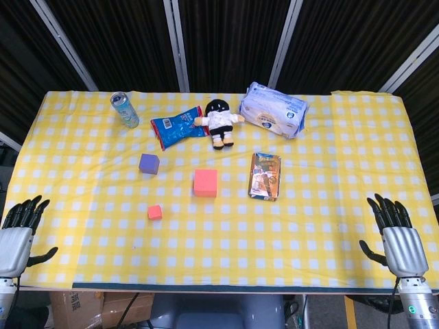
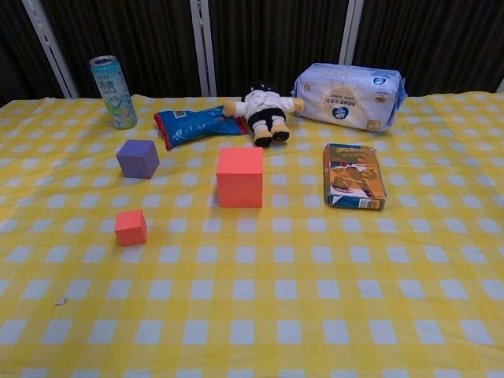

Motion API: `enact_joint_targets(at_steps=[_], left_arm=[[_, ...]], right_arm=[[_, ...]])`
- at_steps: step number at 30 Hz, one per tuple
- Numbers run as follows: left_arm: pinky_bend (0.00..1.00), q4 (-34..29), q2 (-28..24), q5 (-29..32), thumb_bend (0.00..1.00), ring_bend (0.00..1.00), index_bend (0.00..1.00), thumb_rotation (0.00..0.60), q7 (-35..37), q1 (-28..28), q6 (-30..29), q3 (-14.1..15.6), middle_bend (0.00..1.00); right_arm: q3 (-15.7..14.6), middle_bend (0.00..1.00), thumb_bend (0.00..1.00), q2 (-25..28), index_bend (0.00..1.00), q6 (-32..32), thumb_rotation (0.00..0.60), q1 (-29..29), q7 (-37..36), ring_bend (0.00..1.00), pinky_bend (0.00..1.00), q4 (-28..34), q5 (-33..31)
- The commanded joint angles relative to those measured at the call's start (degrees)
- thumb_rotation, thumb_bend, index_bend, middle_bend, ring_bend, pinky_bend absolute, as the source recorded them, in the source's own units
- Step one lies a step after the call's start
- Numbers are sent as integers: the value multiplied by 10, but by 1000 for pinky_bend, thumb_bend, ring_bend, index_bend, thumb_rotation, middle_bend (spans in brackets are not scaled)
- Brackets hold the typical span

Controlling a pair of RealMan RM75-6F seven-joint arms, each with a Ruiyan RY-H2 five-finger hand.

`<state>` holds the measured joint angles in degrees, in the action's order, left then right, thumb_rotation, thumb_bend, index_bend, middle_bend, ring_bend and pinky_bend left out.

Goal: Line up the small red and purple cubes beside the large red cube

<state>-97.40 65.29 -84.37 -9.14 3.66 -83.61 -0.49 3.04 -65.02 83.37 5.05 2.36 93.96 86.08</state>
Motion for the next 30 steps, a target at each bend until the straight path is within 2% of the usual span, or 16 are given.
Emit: enact_joint_targets(at_steps=[1, 11, 19, 23, 26, 30], left_arm=[[0, 0, 0, 0, 194, 0, 0, 600, 0, 0, 0, 0, 0], [0, 1, -1, -2, 194, 0, 0, 600, -1, -1, 0, 2, 0], [0, -6, -3, 12, 194, 0, 0, 600, -2, 12, 18, -8, 0], [0, -22, -9, 28, 194, 0, 0, 600, -5, 33, 38, -28, 0], [0, -31, -10, 45, 194, 0, 0, 600, -26, 62, 60, -55, 0], [0, -50, 3, 144, 194, 0, 4, 600, -89, 136, 144, -115, 0]], right_arm=[[0, 0, 344, 1, 0, 0, 600, 0, 0, 0, 0, 1, 0], [-2, 0, 345, 0, 0, 4, 600, -2, 1, 0, 0, -1, 4], [-2, 0, 344, 1, 0, 2, 600, -3, -3, 0, 0, 1, 0], [-5, 0, 345, 2, 0, 1, 600, -3, -5, 0, 0, 3, 3], [-5, 0, 345, 3, 0, -3, 600, -2, -9, 0, 0, 5, 3], [-6, 0, 345, 8, 0, -14, 600, 2, -15, 0, 0, 13, -2]])
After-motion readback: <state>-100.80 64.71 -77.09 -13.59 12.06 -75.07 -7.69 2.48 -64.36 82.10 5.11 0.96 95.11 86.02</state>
